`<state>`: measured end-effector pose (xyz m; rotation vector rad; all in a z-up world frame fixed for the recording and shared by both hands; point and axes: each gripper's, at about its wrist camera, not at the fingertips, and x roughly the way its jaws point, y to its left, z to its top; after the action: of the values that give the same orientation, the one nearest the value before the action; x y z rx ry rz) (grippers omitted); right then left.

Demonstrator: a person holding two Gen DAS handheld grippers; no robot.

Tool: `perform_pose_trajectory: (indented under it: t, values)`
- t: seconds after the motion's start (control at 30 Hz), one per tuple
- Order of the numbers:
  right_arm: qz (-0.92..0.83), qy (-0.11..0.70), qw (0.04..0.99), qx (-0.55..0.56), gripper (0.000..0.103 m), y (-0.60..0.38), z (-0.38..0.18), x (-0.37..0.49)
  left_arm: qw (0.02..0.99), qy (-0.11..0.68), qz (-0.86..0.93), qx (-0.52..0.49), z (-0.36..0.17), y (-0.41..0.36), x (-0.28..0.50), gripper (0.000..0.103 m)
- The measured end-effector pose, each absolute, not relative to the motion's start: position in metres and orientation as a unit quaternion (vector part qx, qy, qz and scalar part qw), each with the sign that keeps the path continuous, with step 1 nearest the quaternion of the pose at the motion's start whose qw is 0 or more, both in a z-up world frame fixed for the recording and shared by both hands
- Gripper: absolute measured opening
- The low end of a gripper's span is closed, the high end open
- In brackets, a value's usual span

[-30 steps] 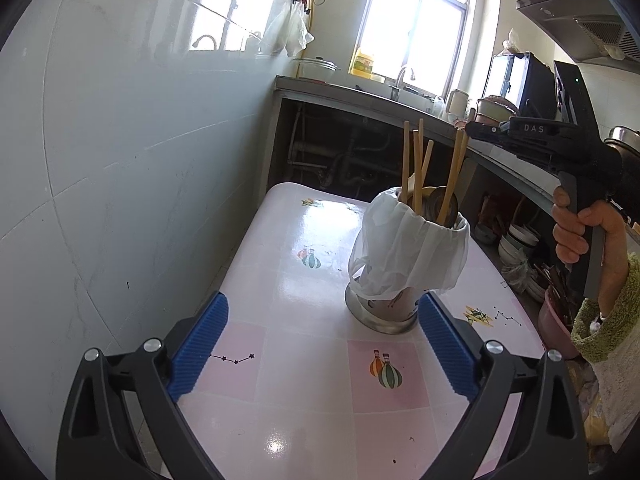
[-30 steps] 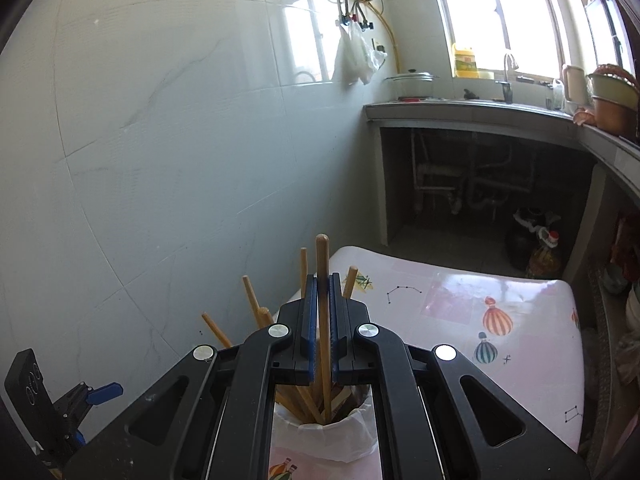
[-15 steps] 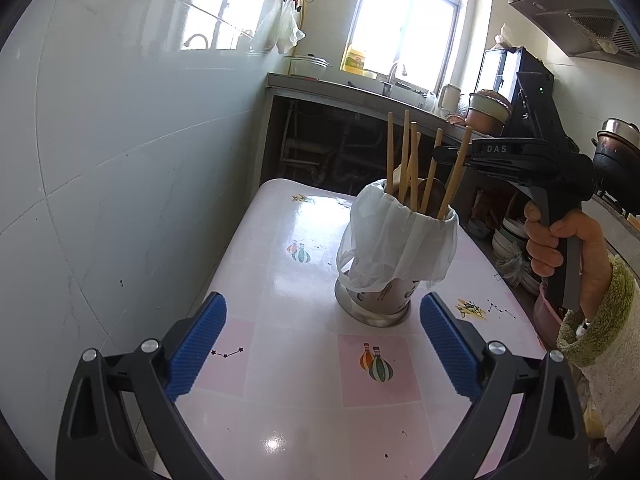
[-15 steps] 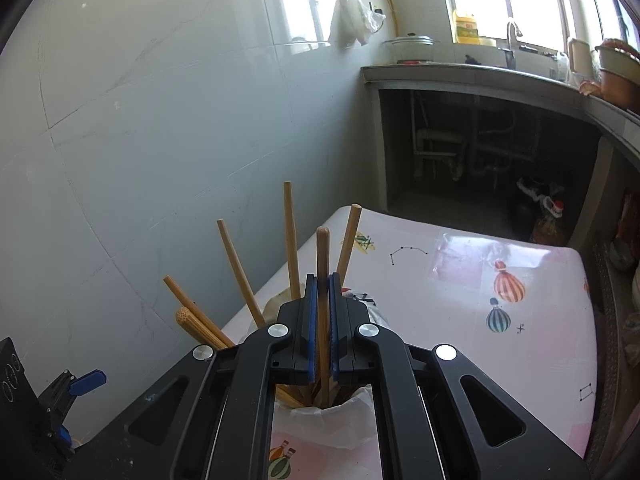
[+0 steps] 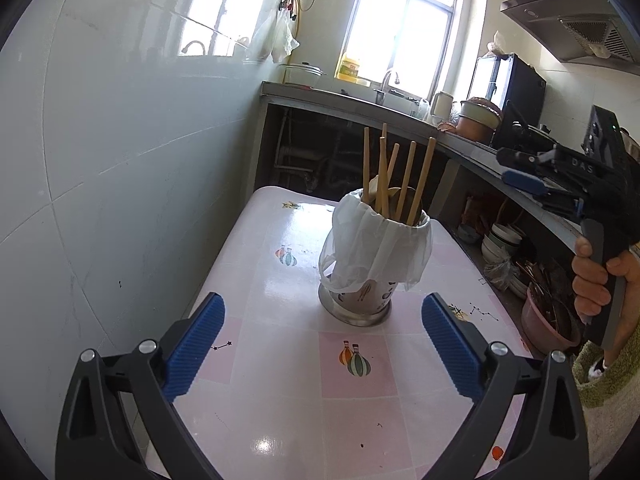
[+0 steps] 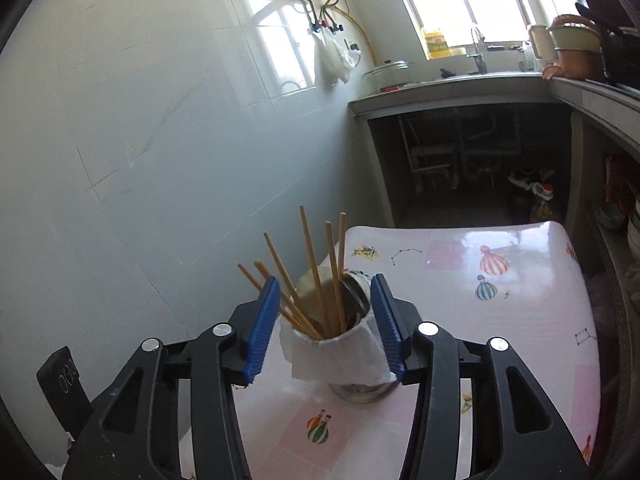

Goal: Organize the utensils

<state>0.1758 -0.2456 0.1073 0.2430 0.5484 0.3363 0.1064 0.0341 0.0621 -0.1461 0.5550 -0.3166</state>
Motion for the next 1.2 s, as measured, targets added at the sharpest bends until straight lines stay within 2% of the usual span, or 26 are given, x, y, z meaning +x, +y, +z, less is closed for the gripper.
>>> perform_pose_trajectory:
  t: [0.37,0.63,1.0,1.2]
  values:
    - [0.047,0.326,0.940,0.083,0.080,-0.248,0.039,0.076,0.948,0.297,-0.109,-0.032,0.060,0.010,0.079,0.097]
    - [0.001,0.348,0.937,0.041,0.092,-0.231,0.009,0.046,0.947,0.313,-0.063,0.002,0.047,0.007,0.066,0.097]
    - [-0.045,0.340,0.939,0.016,0.095,-0.226,0.010,0.040,0.948,0.312,0.002,0.061,0.050,0.017,0.066,0.097]
    - [-0.055,0.337,0.940,0.006,0.095,-0.224,0.012,0.039,0.954,0.295,0.031,0.051,0.053,0.039,0.061,0.097]
